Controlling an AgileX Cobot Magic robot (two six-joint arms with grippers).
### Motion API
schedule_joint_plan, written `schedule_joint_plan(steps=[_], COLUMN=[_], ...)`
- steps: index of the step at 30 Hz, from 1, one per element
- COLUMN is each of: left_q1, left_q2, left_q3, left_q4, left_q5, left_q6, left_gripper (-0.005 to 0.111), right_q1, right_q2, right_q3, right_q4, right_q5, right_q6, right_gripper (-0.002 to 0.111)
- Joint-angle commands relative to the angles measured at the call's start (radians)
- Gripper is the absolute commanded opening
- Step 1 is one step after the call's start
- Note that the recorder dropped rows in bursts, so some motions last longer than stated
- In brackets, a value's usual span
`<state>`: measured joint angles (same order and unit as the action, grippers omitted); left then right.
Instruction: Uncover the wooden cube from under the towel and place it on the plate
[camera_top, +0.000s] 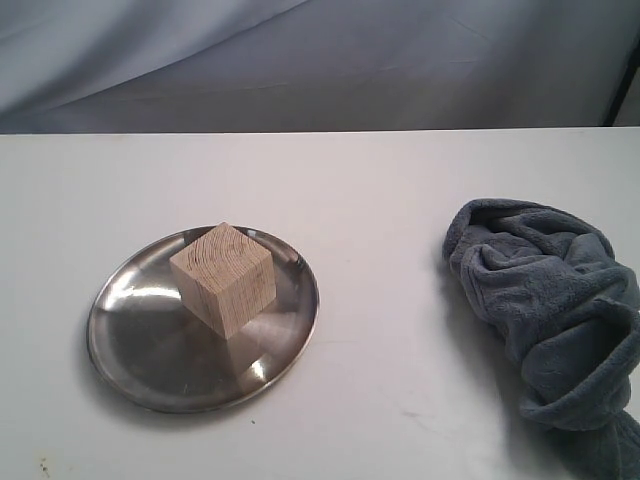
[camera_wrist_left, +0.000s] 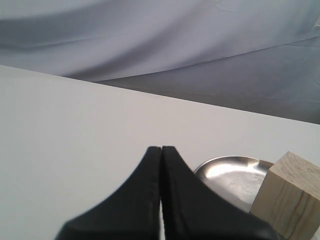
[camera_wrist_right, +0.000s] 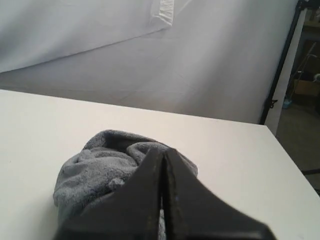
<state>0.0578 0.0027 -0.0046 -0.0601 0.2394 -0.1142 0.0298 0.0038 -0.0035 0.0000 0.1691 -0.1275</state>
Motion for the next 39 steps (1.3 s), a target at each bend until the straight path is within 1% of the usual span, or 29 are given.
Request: schedule_joint_plan(steps=[1,4,39], left_q1=[0.002,0.002,0.002], left_q2=[-0.003,-0.003,-0.003], left_q3=[0.005,0.005,0.005], left_q4=[-0.005,-0.005,-0.005], left_q5=[-0.008,-0.008,-0.008], left_q6=[-0.005,-0.005,-0.005], left_gripper=[0.0,0.0,0.0], right_q1=[-0.009,-0.009,-0.009], right_q2=[-0.004,-0.004,-0.004], right_q3=[0.003,0.003,0.003], right_q4=[0.0,0.0,0.0], right_q5=[0.09,0.165,0.159], right_q6=[0.003,0.003,0.003], right_gripper=[0.0,0.0,0.0])
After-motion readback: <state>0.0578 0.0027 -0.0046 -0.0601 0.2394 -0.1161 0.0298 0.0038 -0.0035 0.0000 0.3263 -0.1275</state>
